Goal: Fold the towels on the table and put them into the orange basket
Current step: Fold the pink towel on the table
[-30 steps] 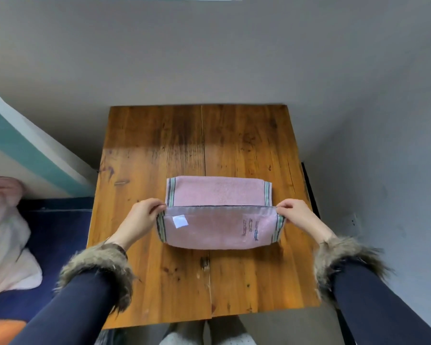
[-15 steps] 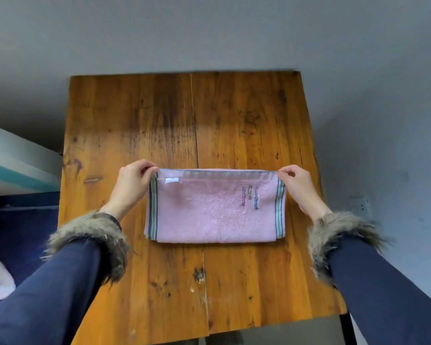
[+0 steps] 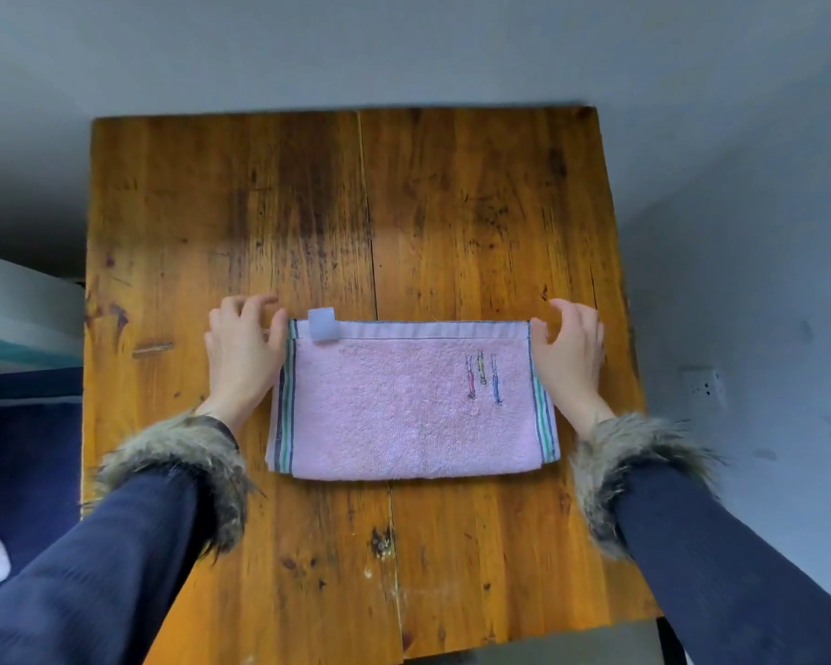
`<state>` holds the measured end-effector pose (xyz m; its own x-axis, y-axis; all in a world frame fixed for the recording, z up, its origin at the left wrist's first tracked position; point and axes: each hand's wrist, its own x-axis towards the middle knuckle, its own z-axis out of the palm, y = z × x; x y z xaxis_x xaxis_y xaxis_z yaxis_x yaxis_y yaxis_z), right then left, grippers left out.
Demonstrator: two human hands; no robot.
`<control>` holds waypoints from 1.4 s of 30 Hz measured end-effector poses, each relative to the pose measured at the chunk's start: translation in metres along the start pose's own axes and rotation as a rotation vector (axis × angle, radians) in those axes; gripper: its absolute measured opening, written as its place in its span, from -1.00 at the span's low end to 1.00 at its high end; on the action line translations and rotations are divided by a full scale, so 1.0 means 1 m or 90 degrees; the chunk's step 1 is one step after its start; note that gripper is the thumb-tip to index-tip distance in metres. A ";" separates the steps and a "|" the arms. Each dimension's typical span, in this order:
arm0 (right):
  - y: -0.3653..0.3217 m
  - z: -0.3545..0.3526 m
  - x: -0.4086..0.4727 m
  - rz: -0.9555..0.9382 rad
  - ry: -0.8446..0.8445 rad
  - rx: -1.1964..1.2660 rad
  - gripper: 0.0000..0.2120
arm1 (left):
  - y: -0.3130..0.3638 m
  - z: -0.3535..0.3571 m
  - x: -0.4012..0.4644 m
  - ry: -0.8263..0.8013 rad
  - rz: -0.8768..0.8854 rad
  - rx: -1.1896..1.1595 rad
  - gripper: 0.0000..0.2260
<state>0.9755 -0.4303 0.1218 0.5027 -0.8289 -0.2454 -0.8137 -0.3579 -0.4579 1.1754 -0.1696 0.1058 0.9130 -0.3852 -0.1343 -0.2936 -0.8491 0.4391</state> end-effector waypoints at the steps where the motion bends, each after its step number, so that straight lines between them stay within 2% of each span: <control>1: -0.003 0.004 -0.008 -0.064 0.030 -0.049 -0.64 | 0.005 0.001 -0.005 0.035 0.023 0.023 -0.73; 3: -0.012 0.020 -0.028 -0.200 0.037 -0.096 -0.60 | 0.019 0.010 -0.020 0.080 0.122 0.064 -0.69; 4: -0.016 0.031 -0.038 -0.252 0.020 -0.112 -0.58 | 0.028 0.018 -0.030 0.070 0.185 0.081 -0.66; 6: -0.019 0.056 -0.053 -0.306 -0.021 -0.138 -0.55 | 0.043 0.042 -0.052 0.004 0.311 0.130 -0.63; 8: -0.013 0.074 -0.058 -0.311 -0.051 -0.153 -0.52 | 0.051 0.064 -0.068 -0.077 0.361 0.194 -0.59; 11: 0.016 0.075 -0.044 -0.295 -0.054 -0.191 -0.49 | 0.039 0.075 -0.062 -0.126 0.321 0.222 -0.51; 15: 0.052 0.061 -0.027 -0.299 -0.045 -0.175 -0.49 | 0.002 0.062 -0.041 -0.111 0.304 0.215 -0.49; 19: 0.052 0.066 -0.029 -0.306 -0.031 -0.188 -0.48 | -0.009 0.059 -0.040 -0.115 0.349 0.220 -0.51; 25: 0.035 0.064 -0.059 -0.319 -0.013 -0.174 -0.47 | -0.001 0.057 -0.076 -0.091 0.290 0.198 -0.52; 31: 0.056 0.076 -0.087 -0.290 -0.050 -0.212 -0.46 | -0.021 0.060 -0.114 -0.123 0.250 0.188 -0.55; 34: 0.054 0.076 -0.086 -0.279 -0.057 -0.210 -0.46 | -0.016 0.057 -0.107 -0.098 0.249 0.126 -0.56; 38: 0.048 0.074 -0.089 -0.262 -0.057 -0.203 -0.45 | 0.002 0.039 -0.075 0.001 0.155 0.044 -0.49; 40: 0.043 0.073 -0.090 -0.255 -0.058 -0.202 -0.43 | 0.012 0.031 -0.051 -0.010 0.107 0.008 -0.43; 42: 0.036 0.072 -0.091 -0.252 -0.058 -0.199 -0.41 | 0.017 0.028 -0.033 -0.032 0.104 -0.039 -0.41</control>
<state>0.9214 -0.3367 0.0658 0.8019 -0.5681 -0.1852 -0.5975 -0.7598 -0.2563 1.1327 -0.1818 0.0931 0.8385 -0.5355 -0.1008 -0.4180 -0.7508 0.5115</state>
